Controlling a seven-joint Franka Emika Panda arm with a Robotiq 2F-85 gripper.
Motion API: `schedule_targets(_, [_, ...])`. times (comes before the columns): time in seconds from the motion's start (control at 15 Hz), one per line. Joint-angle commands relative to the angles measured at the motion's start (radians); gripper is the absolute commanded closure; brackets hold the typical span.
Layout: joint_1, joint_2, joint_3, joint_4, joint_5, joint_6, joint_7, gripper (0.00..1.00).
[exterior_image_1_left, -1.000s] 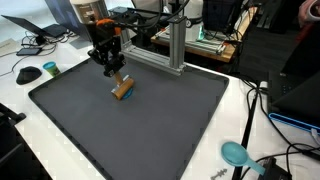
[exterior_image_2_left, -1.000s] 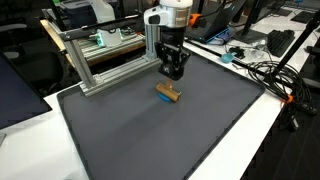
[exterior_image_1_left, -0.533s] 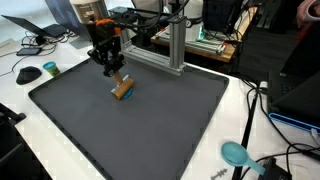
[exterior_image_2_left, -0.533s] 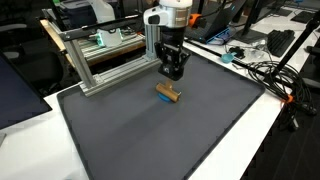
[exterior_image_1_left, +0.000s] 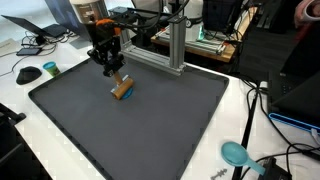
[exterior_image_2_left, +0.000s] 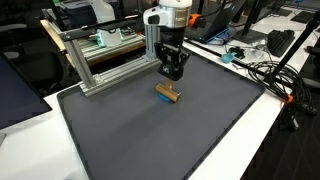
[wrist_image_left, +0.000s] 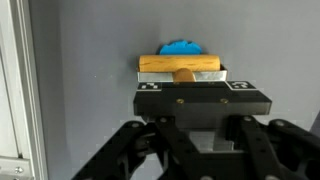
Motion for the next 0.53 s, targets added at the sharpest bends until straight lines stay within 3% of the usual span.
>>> schedule_targets(0.0, [0.008,0.089,-0.044,-0.031,-0.081,0.104,0.026,0.78])
schedule_targets(0.47, [0.005,0.090,-0.045,-0.032,-0.085,0.104,0.020,0.78])
